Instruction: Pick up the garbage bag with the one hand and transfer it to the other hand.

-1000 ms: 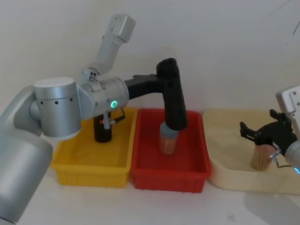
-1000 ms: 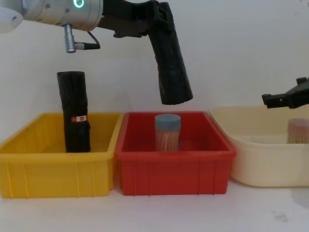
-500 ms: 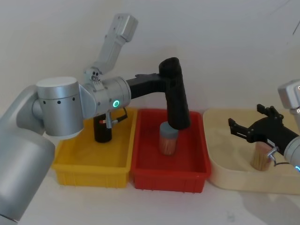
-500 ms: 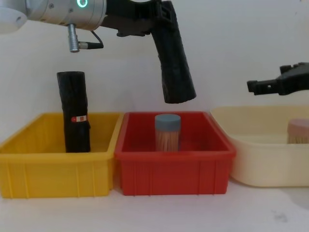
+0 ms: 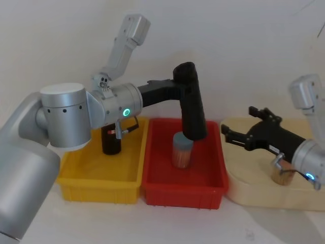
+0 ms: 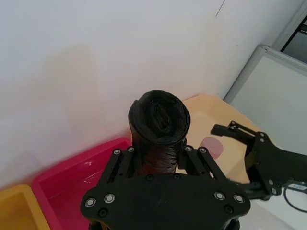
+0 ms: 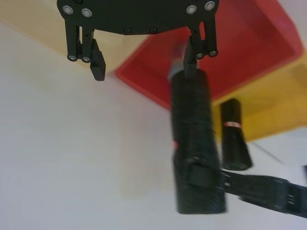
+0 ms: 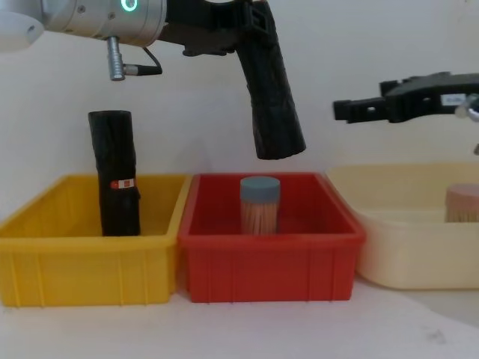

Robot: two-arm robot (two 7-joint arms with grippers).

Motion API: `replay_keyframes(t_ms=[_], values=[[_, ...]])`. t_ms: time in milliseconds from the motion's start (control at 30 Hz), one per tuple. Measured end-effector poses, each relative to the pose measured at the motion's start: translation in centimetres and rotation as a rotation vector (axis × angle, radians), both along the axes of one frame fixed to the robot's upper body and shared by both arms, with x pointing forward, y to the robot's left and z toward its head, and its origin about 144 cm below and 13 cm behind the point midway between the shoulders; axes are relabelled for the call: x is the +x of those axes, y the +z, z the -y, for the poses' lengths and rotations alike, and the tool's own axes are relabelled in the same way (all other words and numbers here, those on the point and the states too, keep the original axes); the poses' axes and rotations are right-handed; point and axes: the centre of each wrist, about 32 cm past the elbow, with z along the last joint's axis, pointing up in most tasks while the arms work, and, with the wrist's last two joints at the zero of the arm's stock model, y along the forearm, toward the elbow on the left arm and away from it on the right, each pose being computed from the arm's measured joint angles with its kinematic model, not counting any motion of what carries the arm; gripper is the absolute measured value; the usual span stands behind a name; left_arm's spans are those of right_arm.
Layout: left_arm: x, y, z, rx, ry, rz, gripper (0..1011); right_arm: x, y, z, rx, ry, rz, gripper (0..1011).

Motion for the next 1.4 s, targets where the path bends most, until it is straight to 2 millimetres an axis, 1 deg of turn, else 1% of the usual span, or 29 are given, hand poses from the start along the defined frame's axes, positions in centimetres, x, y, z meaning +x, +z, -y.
replay_keyframes(t_ms=[233, 333, 600, 1233, 1367, 1400], values=[[0.0, 0.0, 0.0, 0.0, -0.001, 0.001, 370, 1.0, 0.1, -1.4, 0.0, 0.061, -0.022, 1000], [0.0, 0.0, 0.0, 0.0, -0.001, 0.001, 370, 1.7, 0.0, -2.3, -0.006, 0.086, -0.036, 1000], [0.0, 0.0, 0.0, 0.0, -0.002, 0.001, 370, 3.2, -0.1, -3.9, -0.016, 0.121, -0.054, 1000], [0.0, 0.0, 0.0, 0.0, -0.001, 0.001, 370, 5.4, 0.2, -7.1, -0.003, 0.156, -0.071, 1001], [0.0, 0.0, 0.0, 0.0, -0.001, 0.001, 370, 5.7, 0.2, -7.5, 0.001, 0.156, -0.073, 945], [0.0, 0.0, 0.0, 0.0, -0.001, 0.001, 370, 5.8, 0.2, -7.6, 0.002, 0.156, -0.073, 915]])
